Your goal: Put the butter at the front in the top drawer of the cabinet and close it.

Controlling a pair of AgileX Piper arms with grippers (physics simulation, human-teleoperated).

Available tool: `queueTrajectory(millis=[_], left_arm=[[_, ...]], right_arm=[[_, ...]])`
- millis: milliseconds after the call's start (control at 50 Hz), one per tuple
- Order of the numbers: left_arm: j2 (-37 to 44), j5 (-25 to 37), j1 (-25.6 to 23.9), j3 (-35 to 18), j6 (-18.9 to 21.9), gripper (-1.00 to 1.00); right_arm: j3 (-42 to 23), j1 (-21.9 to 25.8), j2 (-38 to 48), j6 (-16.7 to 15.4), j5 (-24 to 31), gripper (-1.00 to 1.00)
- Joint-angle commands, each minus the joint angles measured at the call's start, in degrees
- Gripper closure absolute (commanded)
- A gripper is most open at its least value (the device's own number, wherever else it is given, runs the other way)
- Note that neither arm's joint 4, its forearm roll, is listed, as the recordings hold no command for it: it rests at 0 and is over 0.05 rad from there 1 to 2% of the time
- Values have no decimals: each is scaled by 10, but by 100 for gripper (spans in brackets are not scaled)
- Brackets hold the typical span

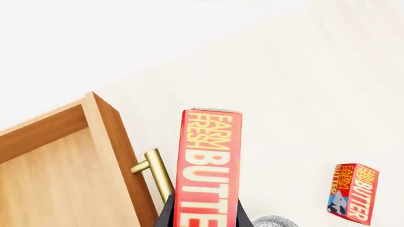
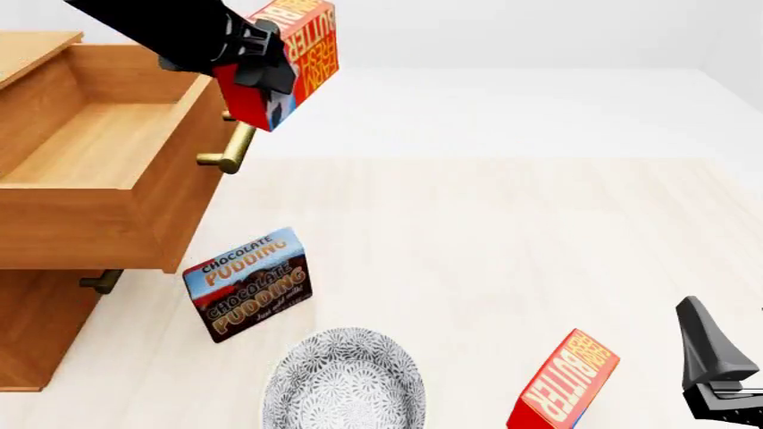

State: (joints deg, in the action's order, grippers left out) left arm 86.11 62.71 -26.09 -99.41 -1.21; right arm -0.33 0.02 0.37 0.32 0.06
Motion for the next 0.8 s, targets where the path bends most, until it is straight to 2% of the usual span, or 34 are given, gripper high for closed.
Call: queueTrajectory(millis=[20, 440, 800], left_arm=[[-28, 22, 34, -13, 23, 100], [-58, 64, 88, -40, 37, 100], [-86, 69, 135, -18, 30, 100]], right_arm=[[0, 0, -1, -1, 0, -100], [0, 0, -1, -1, 0, -100], [0, 0, -1, -1, 0, -100]])
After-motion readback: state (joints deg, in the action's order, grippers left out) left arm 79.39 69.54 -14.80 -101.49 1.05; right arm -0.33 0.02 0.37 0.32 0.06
